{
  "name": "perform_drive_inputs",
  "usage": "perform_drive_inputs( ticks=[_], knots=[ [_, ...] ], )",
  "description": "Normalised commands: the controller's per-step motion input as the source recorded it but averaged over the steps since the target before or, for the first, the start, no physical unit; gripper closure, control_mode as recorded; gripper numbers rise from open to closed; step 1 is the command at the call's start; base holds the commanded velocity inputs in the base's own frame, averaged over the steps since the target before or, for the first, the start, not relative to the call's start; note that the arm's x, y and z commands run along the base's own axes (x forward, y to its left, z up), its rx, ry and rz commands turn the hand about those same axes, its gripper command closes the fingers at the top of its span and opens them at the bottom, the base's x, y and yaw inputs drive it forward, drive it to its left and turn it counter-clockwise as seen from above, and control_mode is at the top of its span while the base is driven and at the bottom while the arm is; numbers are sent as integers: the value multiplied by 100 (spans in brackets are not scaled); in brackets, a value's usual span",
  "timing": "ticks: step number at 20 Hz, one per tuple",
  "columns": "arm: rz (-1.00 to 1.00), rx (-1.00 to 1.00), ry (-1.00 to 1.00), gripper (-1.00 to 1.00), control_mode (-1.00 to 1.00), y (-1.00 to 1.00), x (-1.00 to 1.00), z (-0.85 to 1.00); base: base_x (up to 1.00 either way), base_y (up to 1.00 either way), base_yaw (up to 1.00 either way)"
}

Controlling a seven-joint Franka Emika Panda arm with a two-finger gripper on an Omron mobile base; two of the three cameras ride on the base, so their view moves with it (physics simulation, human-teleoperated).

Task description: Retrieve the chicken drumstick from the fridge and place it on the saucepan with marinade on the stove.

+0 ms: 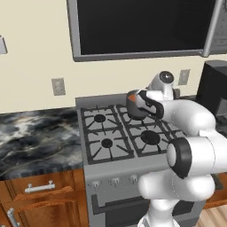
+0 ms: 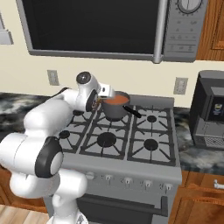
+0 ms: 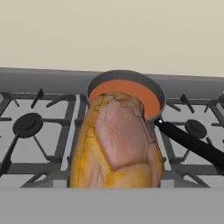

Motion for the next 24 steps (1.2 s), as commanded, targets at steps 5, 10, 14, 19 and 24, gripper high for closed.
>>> perform_drive_inputs(
  ticks=[5,10,14,19,24],
  knots=[
    [0,3,4,100,-100,-10,50,0,0,0,0],
    [0,2,2,100,-100,-18,36,-2,0,0,0],
    [0,0,0,100,-100,-15,36,-9,0,0,0],
    [0,0,0,100,-100,-4,24,-15,0,0,0],
    [0,0,0,100,-100,0,31,-17,0,0,0]
  ],
)
